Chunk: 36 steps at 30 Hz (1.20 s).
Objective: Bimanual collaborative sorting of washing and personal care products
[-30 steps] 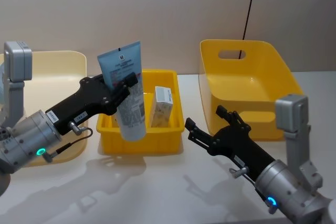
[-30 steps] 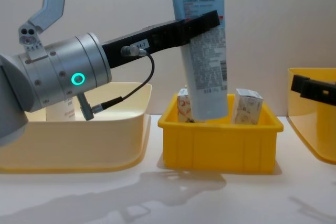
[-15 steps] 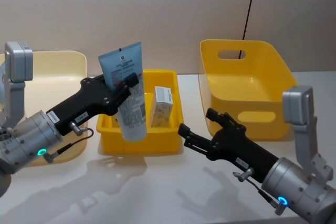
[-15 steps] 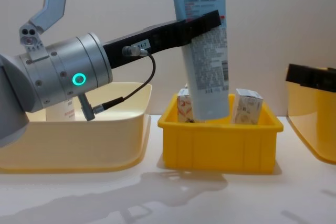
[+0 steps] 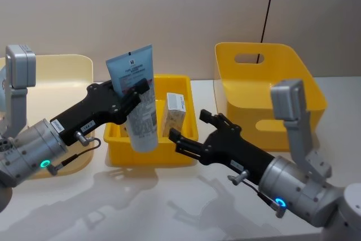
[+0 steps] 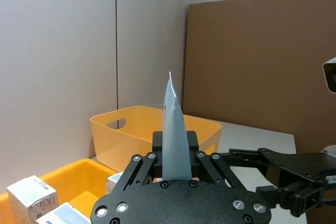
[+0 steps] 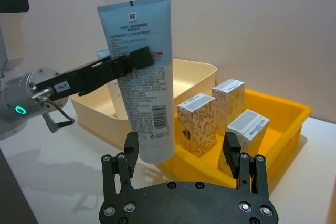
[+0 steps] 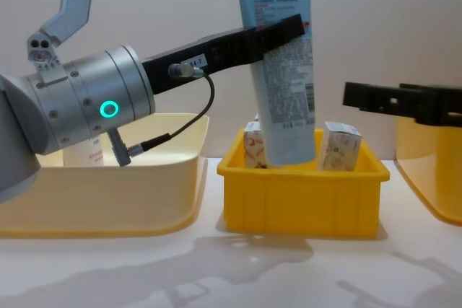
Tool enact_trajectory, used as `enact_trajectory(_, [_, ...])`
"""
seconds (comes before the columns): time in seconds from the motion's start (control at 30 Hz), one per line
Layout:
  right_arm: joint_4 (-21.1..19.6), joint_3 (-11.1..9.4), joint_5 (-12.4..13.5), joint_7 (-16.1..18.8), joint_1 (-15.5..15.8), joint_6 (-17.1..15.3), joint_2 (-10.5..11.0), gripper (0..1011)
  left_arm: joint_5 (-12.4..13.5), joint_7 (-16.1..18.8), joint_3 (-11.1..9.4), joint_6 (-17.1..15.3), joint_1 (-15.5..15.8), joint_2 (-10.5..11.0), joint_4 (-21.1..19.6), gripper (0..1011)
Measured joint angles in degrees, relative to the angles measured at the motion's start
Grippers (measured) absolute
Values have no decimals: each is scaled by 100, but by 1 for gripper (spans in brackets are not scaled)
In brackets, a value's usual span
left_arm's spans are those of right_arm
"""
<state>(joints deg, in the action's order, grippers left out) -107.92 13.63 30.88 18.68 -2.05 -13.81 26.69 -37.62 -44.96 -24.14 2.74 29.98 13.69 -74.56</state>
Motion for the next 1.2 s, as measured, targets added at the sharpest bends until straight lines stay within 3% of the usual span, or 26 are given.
enact_trajectory(0.57, [587, 721, -373, -53, -853, -162, -281, 1001, 1, 0, 1, 0, 0, 1, 1, 252])
enact_trajectory(1.2, [1080, 1186, -745, -276, -1337, -380, -660, 1001, 1, 0, 1, 0, 0, 0, 1, 252])
